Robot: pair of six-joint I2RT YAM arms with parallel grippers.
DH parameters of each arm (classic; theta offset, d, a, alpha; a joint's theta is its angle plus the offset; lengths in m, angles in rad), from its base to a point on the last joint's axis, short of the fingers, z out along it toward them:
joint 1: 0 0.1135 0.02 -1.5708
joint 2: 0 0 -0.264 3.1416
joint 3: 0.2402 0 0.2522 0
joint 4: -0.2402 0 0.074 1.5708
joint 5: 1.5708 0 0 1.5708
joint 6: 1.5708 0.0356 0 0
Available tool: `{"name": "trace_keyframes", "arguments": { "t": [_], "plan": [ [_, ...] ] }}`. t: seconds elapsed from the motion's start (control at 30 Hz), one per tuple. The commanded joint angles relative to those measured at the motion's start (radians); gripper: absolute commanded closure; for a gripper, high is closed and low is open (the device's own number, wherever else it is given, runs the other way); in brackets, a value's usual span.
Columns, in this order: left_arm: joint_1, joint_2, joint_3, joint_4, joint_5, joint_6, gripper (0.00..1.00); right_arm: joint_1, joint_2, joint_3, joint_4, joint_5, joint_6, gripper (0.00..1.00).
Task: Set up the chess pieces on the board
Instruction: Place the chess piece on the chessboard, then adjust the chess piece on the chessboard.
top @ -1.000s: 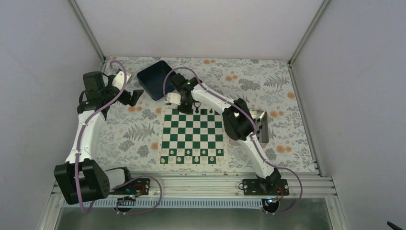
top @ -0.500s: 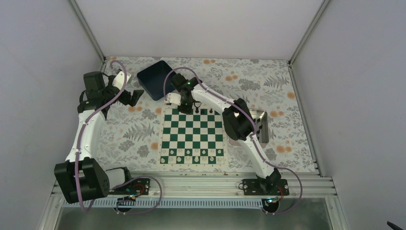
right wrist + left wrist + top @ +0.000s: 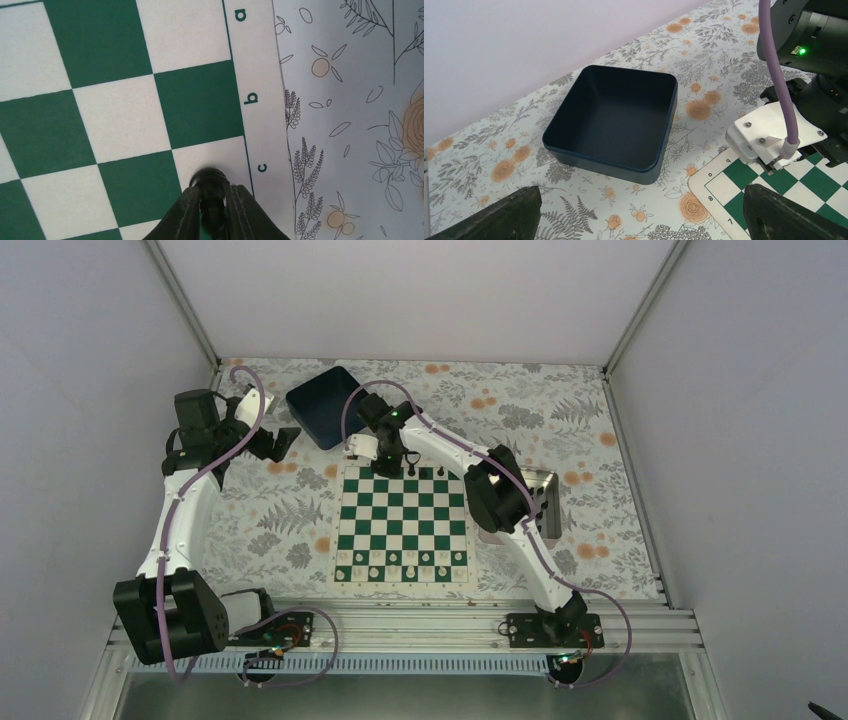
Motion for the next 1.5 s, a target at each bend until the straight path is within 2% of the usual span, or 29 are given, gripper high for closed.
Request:
{"name": "trace_keyframes", "arguments": {
  "t": [0.0,0.13,0.27,0.43,0.53,0.7,0.8,0.93,1.1,1.23,1.47],
  "plan": [
    [0.004,0.004,-0.005,0.004,0.025,0.009,0.00,0.005,0.015,0.003,-0.012,0.000,-0.001,0.82],
    [0.004,0.003,-0.005,0.004,0.024,0.009,0.00,0.002,-0.014,0.001,-0.014,0.006,-0.001,0.75],
    [0.004,0.005,-0.003,0.004,0.024,0.009,0.00,-0.003,-0.038,-0.007,-0.018,0.004,-0.004,0.75],
    [0.004,0.001,-0.001,0.000,0.026,0.009,0.00,-0.009,-0.058,-0.007,-0.014,0.016,0.003,0.65],
    [0.004,-0.001,-0.001,0.000,0.027,0.008,0.00,-0.025,-0.109,-0.004,0.010,0.029,0.013,0.55],
    [0.004,-0.001,-0.001,0.000,0.024,0.007,0.00,-0.093,-0.247,-0.018,-0.002,0.029,0.013,0.53],
    [0.004,-0.001,-0.002,0.004,0.022,0.007,0.00,-0.158,-0.355,-0.104,-0.006,0.004,-0.001,0.53],
    [0.004,0.001,-0.005,0.007,0.026,0.010,0.00,-0.261,-0.488,-0.330,0.038,-0.036,-0.022,0.53],
    [0.004,0.008,-0.001,0.001,0.041,0.015,0.00,-0.303,-0.581,-0.572,0.116,-0.093,-0.076,0.51],
    [0.003,0.001,0.000,-0.005,0.045,0.015,0.00,-0.301,-0.554,-0.622,0.148,-0.152,-0.081,0.49],
    [0.004,-0.006,-0.001,-0.007,0.047,0.019,0.00,-0.268,-0.462,-0.594,0.172,-0.190,-0.098,0.47]
  ]
}}
